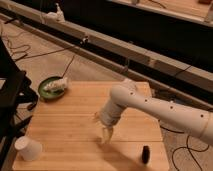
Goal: Place the ceramic cup over the eraser
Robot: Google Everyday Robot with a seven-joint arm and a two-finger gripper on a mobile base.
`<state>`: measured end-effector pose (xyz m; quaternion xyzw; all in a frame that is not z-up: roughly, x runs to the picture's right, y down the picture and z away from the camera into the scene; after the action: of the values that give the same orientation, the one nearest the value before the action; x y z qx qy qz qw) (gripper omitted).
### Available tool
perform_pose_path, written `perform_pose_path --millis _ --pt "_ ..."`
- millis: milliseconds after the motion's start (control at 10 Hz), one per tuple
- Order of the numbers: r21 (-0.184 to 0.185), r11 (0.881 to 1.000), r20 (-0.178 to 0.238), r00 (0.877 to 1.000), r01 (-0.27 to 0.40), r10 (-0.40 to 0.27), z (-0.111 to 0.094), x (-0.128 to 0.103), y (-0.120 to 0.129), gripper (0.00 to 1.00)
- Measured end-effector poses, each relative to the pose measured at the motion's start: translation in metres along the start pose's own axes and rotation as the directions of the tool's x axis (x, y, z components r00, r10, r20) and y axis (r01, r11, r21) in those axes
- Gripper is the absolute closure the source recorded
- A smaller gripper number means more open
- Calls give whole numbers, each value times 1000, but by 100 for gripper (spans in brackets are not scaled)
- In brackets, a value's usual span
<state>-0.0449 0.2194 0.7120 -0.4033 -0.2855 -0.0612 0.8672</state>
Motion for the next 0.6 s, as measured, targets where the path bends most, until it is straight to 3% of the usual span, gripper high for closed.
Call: perform_pose_path --millis 200,600 --pt "-39 998 47 998 -40 42 30 -32 -3 26" --pt "-107 993 131 990 -41 55 69 -84 7 26"
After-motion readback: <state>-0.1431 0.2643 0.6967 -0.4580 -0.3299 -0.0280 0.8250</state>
